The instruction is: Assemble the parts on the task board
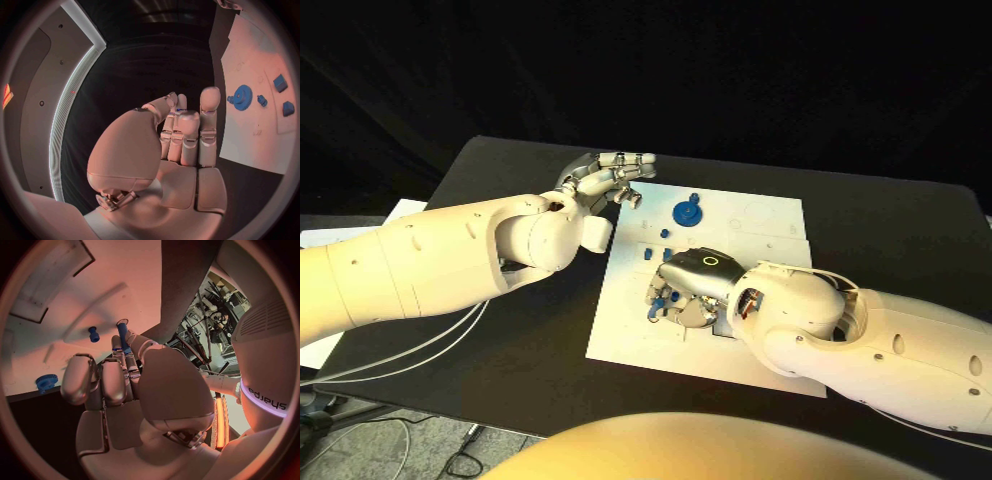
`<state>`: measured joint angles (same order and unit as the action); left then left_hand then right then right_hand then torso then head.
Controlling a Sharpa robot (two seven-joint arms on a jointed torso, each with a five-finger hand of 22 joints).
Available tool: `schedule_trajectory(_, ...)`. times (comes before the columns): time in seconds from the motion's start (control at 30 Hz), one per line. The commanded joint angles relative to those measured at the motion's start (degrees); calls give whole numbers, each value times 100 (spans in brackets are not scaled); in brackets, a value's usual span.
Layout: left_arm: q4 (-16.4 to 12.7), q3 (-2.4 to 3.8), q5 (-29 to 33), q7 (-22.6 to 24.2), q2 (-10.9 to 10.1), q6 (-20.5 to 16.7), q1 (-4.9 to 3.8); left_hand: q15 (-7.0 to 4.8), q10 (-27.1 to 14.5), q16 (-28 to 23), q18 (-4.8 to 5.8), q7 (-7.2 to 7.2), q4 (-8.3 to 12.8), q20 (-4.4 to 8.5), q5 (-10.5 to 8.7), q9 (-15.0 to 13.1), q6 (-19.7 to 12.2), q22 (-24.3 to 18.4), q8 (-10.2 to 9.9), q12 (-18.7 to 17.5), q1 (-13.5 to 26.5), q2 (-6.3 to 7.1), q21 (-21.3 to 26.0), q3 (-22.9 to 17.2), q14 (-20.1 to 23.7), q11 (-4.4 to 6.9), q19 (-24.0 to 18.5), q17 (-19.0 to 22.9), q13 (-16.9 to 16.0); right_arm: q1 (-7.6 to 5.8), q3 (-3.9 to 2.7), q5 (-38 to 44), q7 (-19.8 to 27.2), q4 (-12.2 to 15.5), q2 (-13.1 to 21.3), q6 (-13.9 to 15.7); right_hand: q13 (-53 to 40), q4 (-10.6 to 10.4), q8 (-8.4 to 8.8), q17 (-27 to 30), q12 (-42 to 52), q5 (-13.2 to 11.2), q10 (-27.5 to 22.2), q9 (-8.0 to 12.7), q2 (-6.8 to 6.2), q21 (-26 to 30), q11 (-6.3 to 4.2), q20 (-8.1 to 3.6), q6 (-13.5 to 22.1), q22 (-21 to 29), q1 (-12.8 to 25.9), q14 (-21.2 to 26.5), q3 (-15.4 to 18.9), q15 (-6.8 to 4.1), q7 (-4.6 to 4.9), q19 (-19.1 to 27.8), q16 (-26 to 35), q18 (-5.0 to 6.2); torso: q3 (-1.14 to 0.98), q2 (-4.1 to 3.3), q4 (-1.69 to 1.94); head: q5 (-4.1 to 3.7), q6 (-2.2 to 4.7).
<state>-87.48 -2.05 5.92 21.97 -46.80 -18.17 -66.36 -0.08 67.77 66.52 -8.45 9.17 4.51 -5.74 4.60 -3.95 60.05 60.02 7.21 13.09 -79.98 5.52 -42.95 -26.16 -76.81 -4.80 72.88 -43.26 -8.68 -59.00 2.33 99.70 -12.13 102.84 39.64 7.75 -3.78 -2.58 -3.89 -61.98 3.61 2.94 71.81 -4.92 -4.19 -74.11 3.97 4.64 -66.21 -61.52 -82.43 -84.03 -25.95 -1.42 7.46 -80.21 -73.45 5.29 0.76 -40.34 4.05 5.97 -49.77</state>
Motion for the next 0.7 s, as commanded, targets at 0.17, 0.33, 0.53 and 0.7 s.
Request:
schedule_trajectory(0.17, -10, 6, 1, 29, 11, 95, -4, 4, -39, -7, -57, 37, 21, 2, 31, 8, 7, 2, -23, 39, 5, -66, -20, 15, 26, 2, 0, 5, -8, 42, 25, 125, -82, 6, -20, -344, -11, 121, -23, -7, 20, 16, 28, -8, 9, 0, -34, 13, -33, -12, 22, -172, -162, 21, 17, 27, -8, 12, 2, 4, 9, 4, -17)
schedule_trajectory(0.33, -18, 6, 0, -2, 10, 129, -4, 4, -41, -7, -57, 37, 21, 2, 31, 8, 6, 2, -24, 40, 7, -65, -19, 16, 27, 2, -1, 6, -9, 46, 26, 136, -115, -1, 12, -428, -13, 127, -26, -22, 22, 15, 34, -10, 8, -7, -36, 13, -41, -22, 28, -175, -165, 21, 14, 23, -18, 10, 7, 1, 16, 46, -23)
schedule_trajectory(0.53, -18, 6, -2, -21, 7, 143, -4, 4, -46, -7, -58, 39, 20, 2, 30, 9, 3, 0, -25, 43, 12, -64, -15, 20, 27, 0, -2, 8, -10, 47, 26, 142, -133, -4, 33, -460, -13, 127, -26, -22, 22, 15, 34, -10, 8, -7, -36, 13, -41, -22, 28, -175, -165, 21, 14, 23, -18, 10, 1, 4, 9, 71, -23)
schedule_trajectory(0.7, -23, 6, -2, -36, -1, 145, -4, 6, -54, -8, -59, 41, 19, 1, 29, 10, -2, -3, -29, 45, 20, -60, -9, 25, 29, -3, -4, 13, -11, 47, 26, 165, -164, -33, 24, -420, -13, 133, -25, 12, 20, 14, 34, -12, 5, 5, -36, 14, -43, 0, 48, -170, -168, 20, 14, 32, 0, 15, 10, 5, 4, 71, -23)
